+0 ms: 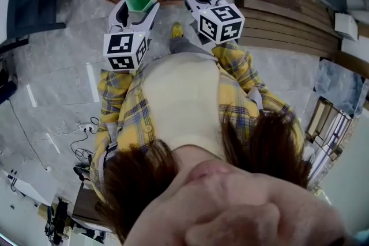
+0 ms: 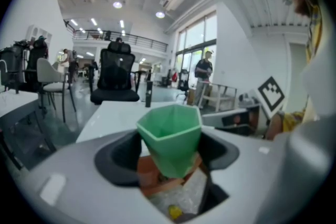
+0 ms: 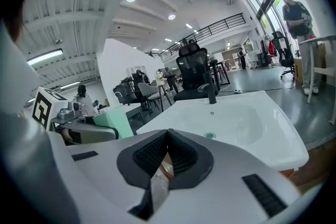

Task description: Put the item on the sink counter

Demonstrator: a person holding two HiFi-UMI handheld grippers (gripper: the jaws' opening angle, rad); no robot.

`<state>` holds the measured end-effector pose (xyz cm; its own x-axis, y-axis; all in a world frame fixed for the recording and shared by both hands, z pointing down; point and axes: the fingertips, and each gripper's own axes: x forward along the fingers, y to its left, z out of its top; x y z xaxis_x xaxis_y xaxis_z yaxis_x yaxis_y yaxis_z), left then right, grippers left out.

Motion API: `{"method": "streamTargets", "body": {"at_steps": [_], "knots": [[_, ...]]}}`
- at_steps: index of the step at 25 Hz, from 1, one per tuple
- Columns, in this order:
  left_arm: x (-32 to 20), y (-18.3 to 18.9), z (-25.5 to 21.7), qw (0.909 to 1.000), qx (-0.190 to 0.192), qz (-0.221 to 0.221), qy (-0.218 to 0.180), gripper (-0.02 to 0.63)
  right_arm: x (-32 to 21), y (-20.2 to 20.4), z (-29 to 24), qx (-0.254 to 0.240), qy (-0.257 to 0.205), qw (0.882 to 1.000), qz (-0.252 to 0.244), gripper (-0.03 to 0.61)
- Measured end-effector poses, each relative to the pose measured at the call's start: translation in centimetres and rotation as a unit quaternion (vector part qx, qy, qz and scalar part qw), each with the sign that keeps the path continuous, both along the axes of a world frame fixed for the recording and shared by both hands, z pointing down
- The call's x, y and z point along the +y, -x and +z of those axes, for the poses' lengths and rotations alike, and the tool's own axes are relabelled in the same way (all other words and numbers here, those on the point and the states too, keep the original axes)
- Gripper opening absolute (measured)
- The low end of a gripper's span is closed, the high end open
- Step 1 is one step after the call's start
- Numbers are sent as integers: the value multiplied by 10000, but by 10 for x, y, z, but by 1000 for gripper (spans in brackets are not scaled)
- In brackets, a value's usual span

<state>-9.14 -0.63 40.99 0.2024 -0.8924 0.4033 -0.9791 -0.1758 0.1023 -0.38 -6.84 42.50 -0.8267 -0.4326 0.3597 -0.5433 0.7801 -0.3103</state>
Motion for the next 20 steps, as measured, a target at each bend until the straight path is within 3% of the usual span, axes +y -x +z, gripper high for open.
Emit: {"method": "streamTargets", "body": {"at_steps": [20], "knots": [[-113, 13, 3, 9996, -243, -133, 70, 330, -104, 8, 12, -31, 132, 9998, -174, 14]]}}
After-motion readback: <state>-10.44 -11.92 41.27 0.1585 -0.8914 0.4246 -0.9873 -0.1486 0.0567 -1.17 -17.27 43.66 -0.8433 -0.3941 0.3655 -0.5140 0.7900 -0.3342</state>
